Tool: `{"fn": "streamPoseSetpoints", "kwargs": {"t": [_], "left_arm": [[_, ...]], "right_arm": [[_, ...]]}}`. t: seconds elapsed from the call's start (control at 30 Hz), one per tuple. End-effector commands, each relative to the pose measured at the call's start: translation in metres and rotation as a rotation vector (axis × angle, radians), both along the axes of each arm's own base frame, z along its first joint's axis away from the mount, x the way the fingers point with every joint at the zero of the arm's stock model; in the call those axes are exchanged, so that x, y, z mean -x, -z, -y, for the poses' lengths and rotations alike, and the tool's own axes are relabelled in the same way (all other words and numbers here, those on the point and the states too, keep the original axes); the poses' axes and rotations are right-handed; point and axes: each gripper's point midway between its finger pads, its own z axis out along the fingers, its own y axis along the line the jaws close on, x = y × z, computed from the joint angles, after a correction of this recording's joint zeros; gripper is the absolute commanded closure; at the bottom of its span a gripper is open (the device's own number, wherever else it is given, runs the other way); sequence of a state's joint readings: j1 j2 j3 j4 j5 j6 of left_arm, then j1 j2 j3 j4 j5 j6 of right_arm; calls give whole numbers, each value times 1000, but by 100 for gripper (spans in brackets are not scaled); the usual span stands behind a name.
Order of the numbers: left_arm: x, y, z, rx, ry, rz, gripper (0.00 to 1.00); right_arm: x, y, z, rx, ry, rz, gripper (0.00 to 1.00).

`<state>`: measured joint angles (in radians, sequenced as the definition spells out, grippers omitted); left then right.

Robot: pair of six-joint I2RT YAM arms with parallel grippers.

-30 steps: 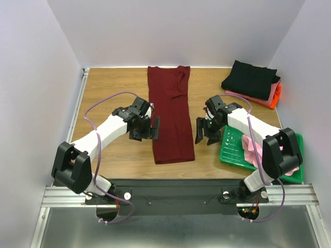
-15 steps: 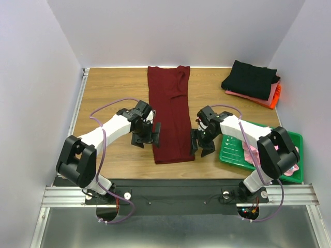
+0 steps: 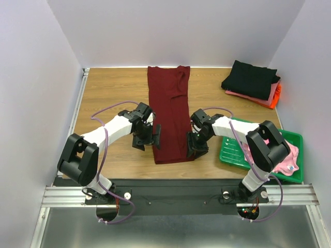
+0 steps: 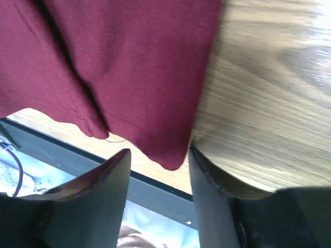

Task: Fold and stack the t-shirts
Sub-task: Fold the tshirt

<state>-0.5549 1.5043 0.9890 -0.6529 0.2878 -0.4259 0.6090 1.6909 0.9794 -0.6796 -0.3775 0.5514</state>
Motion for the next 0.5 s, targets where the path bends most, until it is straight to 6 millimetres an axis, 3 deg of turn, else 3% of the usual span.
{"fn": "streamPoseSetpoints", "kwargs": {"t": [0.0, 0.13, 0.47], "left_arm": [[7, 3, 0, 10, -6, -18, 11], [16, 13, 1, 28, -21, -54, 15], [32, 29, 8, 20, -32, -106, 17]], "right_arm": [[-1, 2, -7, -2, 11, 26, 53], [2, 3, -4, 14, 27, 26, 67], [9, 6, -3, 26, 33, 10, 72]]}}
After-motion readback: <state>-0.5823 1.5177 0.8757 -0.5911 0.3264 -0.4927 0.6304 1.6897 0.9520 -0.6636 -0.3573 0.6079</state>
